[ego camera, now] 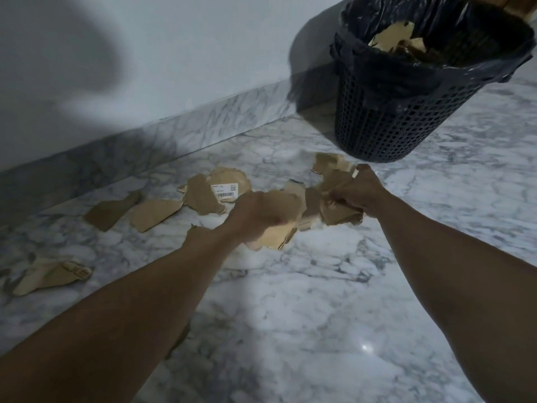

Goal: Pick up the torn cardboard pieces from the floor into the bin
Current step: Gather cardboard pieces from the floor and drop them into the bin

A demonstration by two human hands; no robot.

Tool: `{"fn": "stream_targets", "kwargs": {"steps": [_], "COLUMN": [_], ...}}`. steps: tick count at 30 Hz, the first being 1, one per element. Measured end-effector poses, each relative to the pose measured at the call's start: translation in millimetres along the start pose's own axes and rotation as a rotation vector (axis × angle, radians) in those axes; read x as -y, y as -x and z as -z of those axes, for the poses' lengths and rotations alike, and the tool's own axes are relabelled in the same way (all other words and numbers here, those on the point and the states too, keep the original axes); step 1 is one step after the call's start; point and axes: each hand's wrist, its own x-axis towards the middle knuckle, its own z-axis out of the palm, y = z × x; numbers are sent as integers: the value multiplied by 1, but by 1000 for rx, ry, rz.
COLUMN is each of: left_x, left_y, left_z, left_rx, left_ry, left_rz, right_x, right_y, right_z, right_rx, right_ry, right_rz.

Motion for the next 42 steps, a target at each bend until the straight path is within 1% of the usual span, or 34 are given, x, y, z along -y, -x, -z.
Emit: {"fn": "stream_targets", "kwargs": {"steps": [1, 2, 5, 6, 8, 11, 14, 17, 20, 22, 24, 27, 29, 31, 32, 34, 36, 37, 39, 40, 42], "left_x": [-4, -6, -16, -19, -23, -21, -16, -13, -12, -14, -14, 2, 27, 55, 65, 75, 68, 62, 54, 51, 44], "left_y": [-6, -11, -21, -25, -27, -31, -35, -38, -38, -32, -24, -16, -15, -13, -9, 0, 11, 16, 21, 21, 19], "left_z": [-5, -11, -20, -19, -17, -21, -21, -16, -18, -21, -23, -9, 7, 20, 23, 24, 23, 19, 11, 8, 9], "left_rx": [-27, -13, 86, 103, 107, 97, 100, 125, 121, 85, 44, -32, -94, -97, -71, -43, -36, 5, 62, 60, 74], "left_ry": [-39, -63, -123, -127, -104, -4, 120, 134, 154, 152, 104, 71, 60, 28, 20, 60, 140, 149, 78, 40, 9], "left_rz": [49, 116, 227, 245, 261, 293, 343, 354, 371, 378, 350, 321, 357, 415, 427, 372, 283, 248, 193, 187, 257], "right_x": [4, 8, 22, 25, 26, 27, 31, 20, 26, 35, 35, 43, 52, 64, 73, 92, 106, 109, 109, 107, 103], "right_y": [-2, -4, -17, -26, -39, -48, -58, -93, -79, -53, -46, -42, -36, -30, -26, -17, -5, -1, 10, 14, 18], "right_z": [-4, -9, -23, -27, -34, -39, -39, -40, -43, -44, -46, -51, -61, -73, -79, -90, -100, -106, -117, -121, -122], "right_rx": [-23, -48, -149, -195, -270, -302, -223, -125, -117, -143, -190, -215, -140, -70, -22, 97, 219, 282, 360, 373, 381], "right_ry": [-83, -147, -265, -214, 29, 242, 377, 422, 348, 216, 110, 151, 275, 330, 306, 246, 277, 322, 400, 443, 461], "right_rz": [2, -16, -82, -123, -157, -167, -170, -166, -140, -174, -170, -56, 72, 175, 207, 259, 306, 325, 350, 350, 334]}}
